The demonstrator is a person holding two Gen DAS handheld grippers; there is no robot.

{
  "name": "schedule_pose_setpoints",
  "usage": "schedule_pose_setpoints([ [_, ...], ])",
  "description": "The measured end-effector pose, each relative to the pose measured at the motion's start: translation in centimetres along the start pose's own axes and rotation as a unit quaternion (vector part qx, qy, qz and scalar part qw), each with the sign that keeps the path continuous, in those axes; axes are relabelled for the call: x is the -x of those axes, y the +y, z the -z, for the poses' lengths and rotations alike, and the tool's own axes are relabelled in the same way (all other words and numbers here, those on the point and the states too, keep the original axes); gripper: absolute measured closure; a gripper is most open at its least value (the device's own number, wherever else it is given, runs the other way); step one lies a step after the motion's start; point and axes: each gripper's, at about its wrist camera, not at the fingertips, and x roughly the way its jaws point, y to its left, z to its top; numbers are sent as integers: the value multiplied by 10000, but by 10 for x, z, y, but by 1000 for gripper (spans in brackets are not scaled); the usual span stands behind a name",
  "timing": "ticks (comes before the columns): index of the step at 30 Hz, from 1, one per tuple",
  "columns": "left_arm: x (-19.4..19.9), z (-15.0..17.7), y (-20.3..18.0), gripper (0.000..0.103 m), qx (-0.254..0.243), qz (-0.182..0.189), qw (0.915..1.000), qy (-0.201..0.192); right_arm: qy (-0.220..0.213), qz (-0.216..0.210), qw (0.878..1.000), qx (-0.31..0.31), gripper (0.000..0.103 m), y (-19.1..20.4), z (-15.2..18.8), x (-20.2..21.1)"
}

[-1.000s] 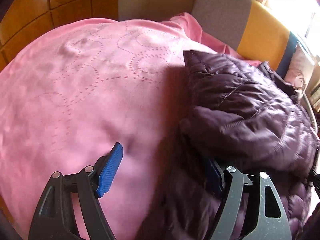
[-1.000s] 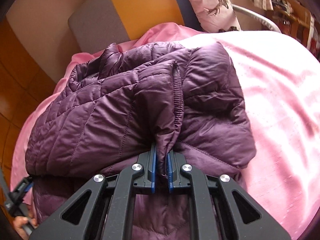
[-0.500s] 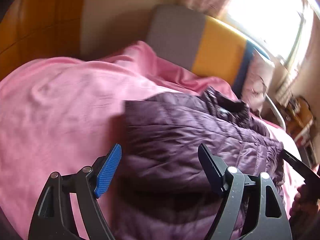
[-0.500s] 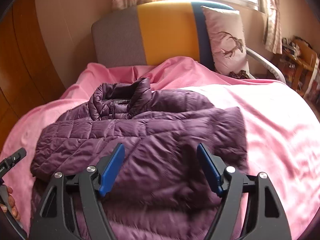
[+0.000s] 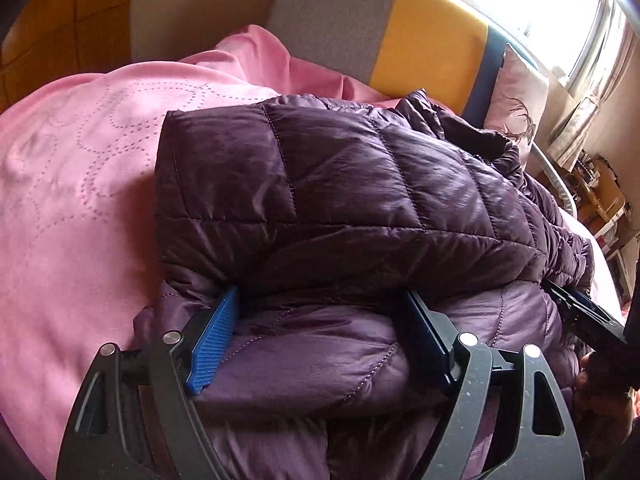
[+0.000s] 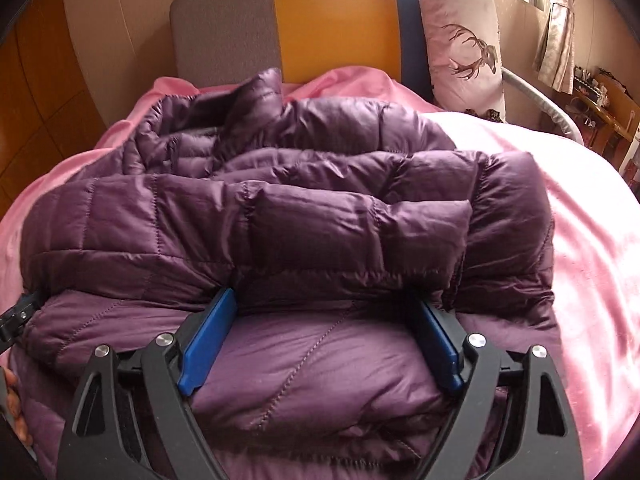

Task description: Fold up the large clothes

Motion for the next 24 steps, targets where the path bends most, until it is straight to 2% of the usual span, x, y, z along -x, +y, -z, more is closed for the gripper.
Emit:
schedule_pose_setpoints([
  [5, 18, -7, -3, 23, 107, -63, 9999, 114, 75, 43, 9999, 123, 17, 4, -7, 10],
  [7, 34, -13, -4, 23, 105, -19, 9999, -90, -122, 80, 9998, 168, 16, 8, -11, 24],
  [11, 48, -32, -14, 23, -99, -48, 9990, -426, -451, -348, 9978, 331, 15, 32, -24, 44],
  [14, 39, -46, -24, 23, -205, -107, 9989, -408, -412, -478, 9966, 526, 15, 55, -34, 37],
  [17, 18, -51, -29, 23, -217, -197, 9994, -208, -194, -493, 9956, 770, 15, 70, -39, 17],
  [20, -6, -47, -27, 23, -186, -296, 9994, -23, -36, -383, 9954, 873, 15, 78, -36, -3],
  [24, -16, -35, -24, 23, -265, -338, 9991, -71, -27, -389, 9947, 954, 14, 78, -27, -20],
])
